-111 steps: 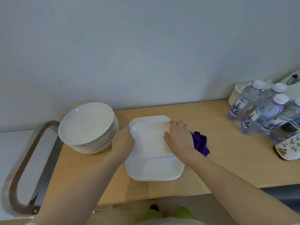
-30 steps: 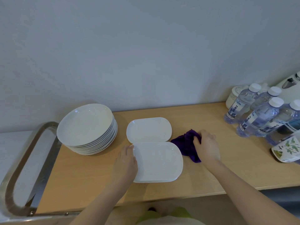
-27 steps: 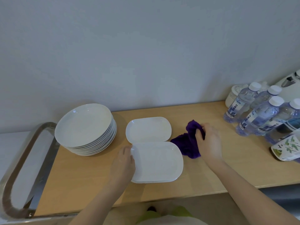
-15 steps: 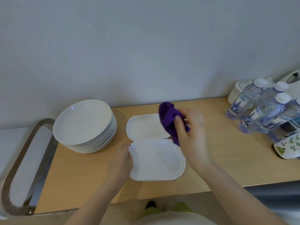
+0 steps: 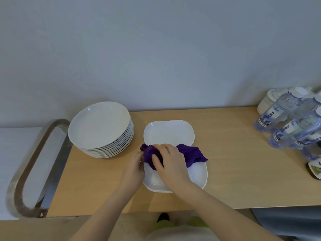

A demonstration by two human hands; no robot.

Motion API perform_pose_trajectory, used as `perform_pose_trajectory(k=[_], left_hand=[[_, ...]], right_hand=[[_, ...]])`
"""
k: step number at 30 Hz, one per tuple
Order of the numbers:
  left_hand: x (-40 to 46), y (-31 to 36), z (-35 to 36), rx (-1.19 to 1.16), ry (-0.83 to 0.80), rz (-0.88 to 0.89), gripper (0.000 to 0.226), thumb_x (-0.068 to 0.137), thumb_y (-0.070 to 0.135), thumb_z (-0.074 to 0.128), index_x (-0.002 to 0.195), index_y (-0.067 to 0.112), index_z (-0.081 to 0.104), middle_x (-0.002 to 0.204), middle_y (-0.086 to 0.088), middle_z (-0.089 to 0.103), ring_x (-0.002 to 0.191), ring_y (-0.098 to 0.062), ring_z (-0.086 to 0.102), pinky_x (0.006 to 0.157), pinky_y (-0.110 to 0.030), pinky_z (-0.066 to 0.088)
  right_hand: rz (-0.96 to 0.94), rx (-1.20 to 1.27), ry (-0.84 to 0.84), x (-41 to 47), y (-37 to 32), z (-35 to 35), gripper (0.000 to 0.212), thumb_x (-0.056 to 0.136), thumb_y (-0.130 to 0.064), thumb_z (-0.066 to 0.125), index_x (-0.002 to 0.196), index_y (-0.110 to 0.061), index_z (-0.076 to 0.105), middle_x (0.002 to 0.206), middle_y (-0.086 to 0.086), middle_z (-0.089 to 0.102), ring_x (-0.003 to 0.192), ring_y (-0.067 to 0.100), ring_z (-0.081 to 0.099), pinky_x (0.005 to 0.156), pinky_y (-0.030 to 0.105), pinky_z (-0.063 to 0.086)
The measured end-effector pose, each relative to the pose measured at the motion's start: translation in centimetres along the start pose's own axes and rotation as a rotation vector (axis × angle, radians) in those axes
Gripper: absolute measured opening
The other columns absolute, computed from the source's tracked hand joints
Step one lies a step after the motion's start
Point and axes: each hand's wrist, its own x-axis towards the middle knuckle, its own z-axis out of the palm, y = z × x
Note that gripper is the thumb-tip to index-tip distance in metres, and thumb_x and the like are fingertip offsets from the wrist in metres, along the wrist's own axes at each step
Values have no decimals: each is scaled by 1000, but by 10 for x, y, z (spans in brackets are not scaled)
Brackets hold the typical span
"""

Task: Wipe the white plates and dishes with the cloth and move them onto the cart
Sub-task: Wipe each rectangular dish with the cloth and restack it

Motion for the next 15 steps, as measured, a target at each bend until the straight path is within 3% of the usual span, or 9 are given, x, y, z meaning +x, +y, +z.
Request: perform_pose_trajectory(k=[4, 6, 8, 10, 12, 15], left_hand=[[0, -2, 0, -12, -20, -34, 35, 79, 2, 57, 95, 32, 62, 93, 16, 64, 88, 0, 58, 77, -32, 52], [0, -1, 0, -9, -27, -44, 41, 79, 3, 57, 93, 42, 58, 94, 23, 60, 89, 4, 55, 77, -26, 50], [1, -1, 1, 21, -37, -54, 45, 83, 4, 55, 97, 47, 56, 96, 28, 56, 92, 7, 53, 78, -19, 47], [3, -2, 2, 62, -41, -54, 39, 87, 6, 51, 110, 36, 60, 100, 29, 53, 94, 9, 52, 79, -11, 40], [4, -4, 3, 102, -40, -41, 35, 90, 9, 51, 119, 26, 61, 108, 22, 56, 97, 5, 52, 81, -14, 40], [4, -6, 1, 131, -53, -36, 34, 92, 12, 50, 123, 23, 60, 116, 11, 59, 106, -6, 54, 86, -24, 45]], right_hand=[[-113, -178, -138, -19, 11, 13, 51, 98, -47, 30, 145, -28, 33, 147, -9, 37, 136, 12, 30, 114, 28, 15], [-186, -232, -158, -27, 18, 11, 48, 98, -42, 35, 145, -29, 36, 148, -5, 38, 138, 17, 30, 116, 30, 11], [-234, -235, -161, -32, 23, 5, 43, 94, -35, 47, 137, -29, 49, 141, -3, 48, 135, 22, 38, 114, 35, 19], [-256, -253, -180, -36, 28, -3, 40, 87, -30, 60, 128, -31, 59, 133, -5, 56, 130, 22, 46, 111, 37, 28], [-273, -276, -153, -42, 34, -13, 41, 74, -28, 75, 113, -33, 68, 119, -8, 65, 117, 19, 58, 101, 38, 41], [-270, -300, -129, -48, 47, -27, 43, 64, -28, 81, 105, -33, 72, 108, -10, 68, 107, 15, 64, 89, 34, 50]])
